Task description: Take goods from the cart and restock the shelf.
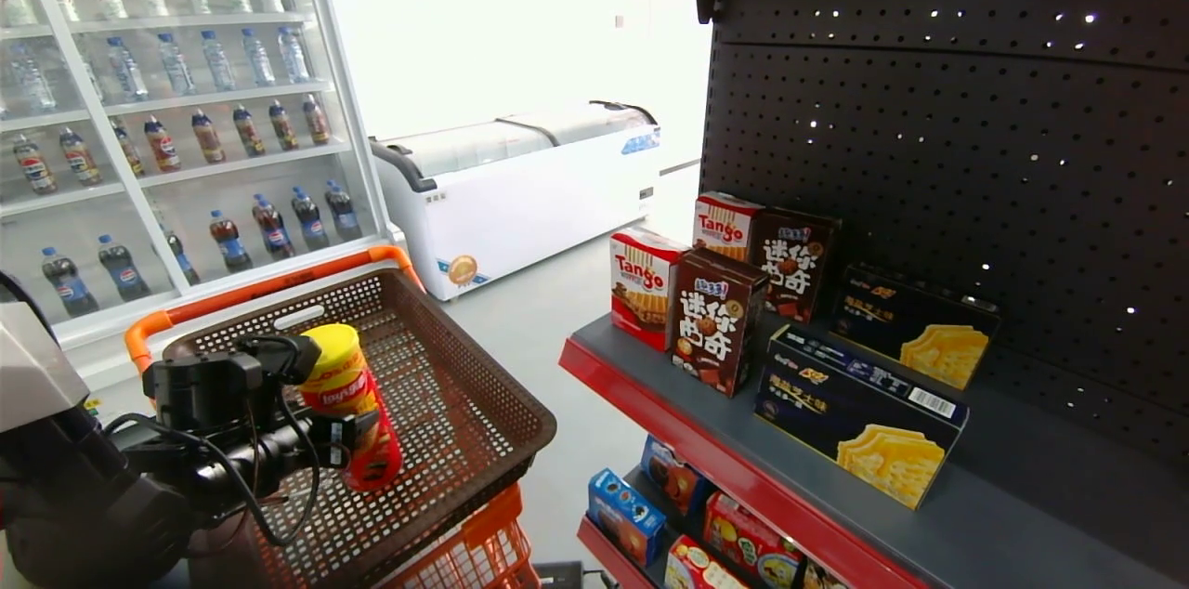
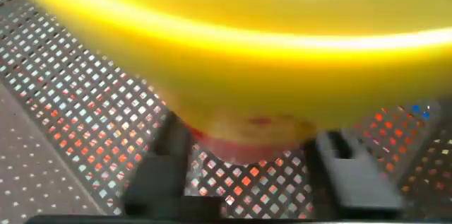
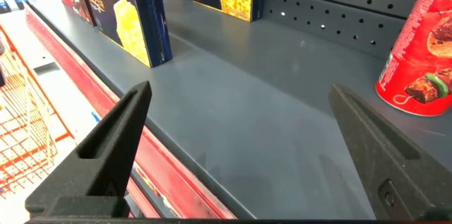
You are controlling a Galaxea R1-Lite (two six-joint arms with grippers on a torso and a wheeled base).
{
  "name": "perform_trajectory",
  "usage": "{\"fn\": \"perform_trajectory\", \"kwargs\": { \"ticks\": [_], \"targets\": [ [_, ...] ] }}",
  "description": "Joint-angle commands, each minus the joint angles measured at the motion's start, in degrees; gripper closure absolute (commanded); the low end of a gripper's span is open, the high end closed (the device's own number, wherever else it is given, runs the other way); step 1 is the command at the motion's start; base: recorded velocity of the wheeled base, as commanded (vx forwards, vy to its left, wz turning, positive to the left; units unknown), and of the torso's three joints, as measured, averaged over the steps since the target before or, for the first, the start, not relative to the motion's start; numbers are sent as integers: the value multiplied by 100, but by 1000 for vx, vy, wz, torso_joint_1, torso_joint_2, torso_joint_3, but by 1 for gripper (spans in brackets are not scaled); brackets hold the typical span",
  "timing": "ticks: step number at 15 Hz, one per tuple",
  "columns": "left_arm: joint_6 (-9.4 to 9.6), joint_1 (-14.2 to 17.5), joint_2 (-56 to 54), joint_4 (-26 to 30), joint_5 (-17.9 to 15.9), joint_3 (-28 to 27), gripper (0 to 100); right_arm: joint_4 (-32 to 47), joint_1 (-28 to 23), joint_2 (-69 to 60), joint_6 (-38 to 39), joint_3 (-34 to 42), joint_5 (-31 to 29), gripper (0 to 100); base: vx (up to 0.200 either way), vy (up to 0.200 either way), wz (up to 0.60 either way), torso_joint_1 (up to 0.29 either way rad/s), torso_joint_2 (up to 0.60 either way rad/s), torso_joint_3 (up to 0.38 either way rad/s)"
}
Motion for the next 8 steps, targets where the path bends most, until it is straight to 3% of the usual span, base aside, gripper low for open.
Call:
{"fn": "perform_trajectory", "kwargs": {
  "ticks": [1, 4, 5, 7, 8],
  "targets": [
    [-5, -73, -66, 19, -25, -22, 100, 0, 1, 6, -1, 1, 0, 0, 0, 0, 0, 0, 0, 0],
    [-5, -442, -400, 28, -25, -74, 100, 0, 1, 6, -1, 1, 0, 0, 0, 0, 0, 0, 0, 0],
    [126, -697, -585, 55, 1, -153, 100, 0, 1, 6, -1, 1, 0, 0, 0, 0, 0, 0, 0, 0],
    [531, -750, -752, 90, 1, -382, 100, 0, 1, 6, -1, 1, 0, 0, 0, 0, 0, 0, 0, 0],
    [566, -794, -787, 178, 10, -479, 100, 0, 1, 6, -1, 1, 0, 0, 0, 0, 0, 0, 0, 0]
  ]
}}
